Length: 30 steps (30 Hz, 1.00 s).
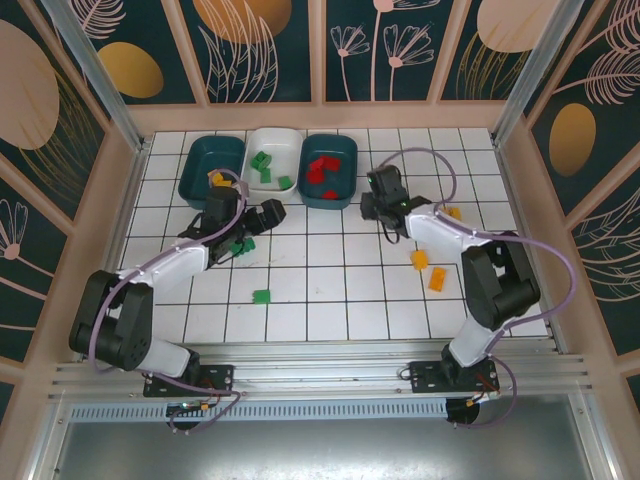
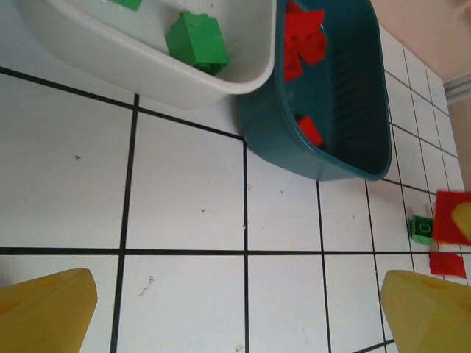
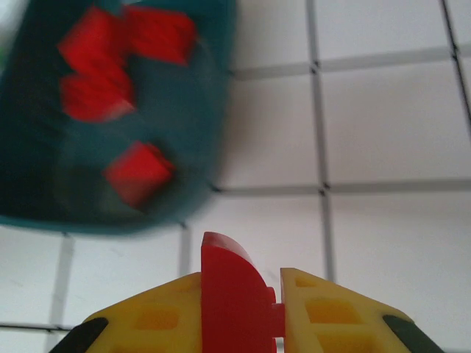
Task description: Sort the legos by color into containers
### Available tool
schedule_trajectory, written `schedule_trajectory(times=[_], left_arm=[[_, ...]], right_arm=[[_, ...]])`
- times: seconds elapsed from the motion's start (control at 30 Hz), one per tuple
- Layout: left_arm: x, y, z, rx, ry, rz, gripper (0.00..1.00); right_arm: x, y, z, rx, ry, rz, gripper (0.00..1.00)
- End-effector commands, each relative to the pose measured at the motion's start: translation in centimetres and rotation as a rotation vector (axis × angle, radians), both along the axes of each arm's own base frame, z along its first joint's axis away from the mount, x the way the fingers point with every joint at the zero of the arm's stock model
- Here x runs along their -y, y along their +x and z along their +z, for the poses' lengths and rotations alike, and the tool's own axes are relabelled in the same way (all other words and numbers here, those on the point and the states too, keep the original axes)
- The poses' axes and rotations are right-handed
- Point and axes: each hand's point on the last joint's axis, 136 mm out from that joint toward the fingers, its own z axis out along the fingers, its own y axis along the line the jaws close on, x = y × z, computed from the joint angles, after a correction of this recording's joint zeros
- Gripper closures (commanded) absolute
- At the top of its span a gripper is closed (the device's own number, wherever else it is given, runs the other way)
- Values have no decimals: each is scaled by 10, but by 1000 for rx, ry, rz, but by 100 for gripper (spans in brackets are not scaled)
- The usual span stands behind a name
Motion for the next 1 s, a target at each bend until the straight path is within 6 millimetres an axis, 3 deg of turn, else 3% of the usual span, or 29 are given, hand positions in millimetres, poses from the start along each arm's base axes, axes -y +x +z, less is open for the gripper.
schedule_trajectory(times=[0.0, 0.1, 0.13, 0.2, 0.3, 0.4, 0.53, 0.6, 0.67, 0.77, 0.87, 0.97], left_arm=[[-21, -5, -1, 5, 33, 95, 1], [-32, -13, -1, 12, 59, 122, 1], [-37, -16, -2, 10, 82, 135, 2], [-50, -23, -8, -7, 132, 175, 1], [-68, -32, -16, -16, 188, 239, 1], [-67, -37, -23, -28, 174, 236, 2], [-46, -40, -29, -29, 84, 149, 1], [-29, -42, -27, -15, 47, 102, 3], [-5, -44, -22, 5, 29, 37, 4], [34, -47, -16, 21, -20, -67, 4], [64, -51, -14, 27, -69, -139, 4], [76, -51, -12, 31, -78, -163, 4]], right_arm=[[-46, 27, 10, 42, 65, 79, 76], [-63, 50, 3, 37, 74, 91, 75], [-69, 57, 3, 38, 80, 99, 70], [-76, 66, 0, 26, 76, 104, 49], [-90, 65, 21, 77, 67, 121, 34], [-82, 57, 36, 111, 61, 102, 31], [-34, 34, 37, 132, 3, -12, 29], [4, 22, 22, 96, -38, -94, 27], [51, 12, 2, 39, -69, -178, 27], [106, -1, -25, -39, -119, -256, 26], [136, -7, -50, -125, -113, -296, 26], [145, -11, -66, -155, -98, -322, 26]])
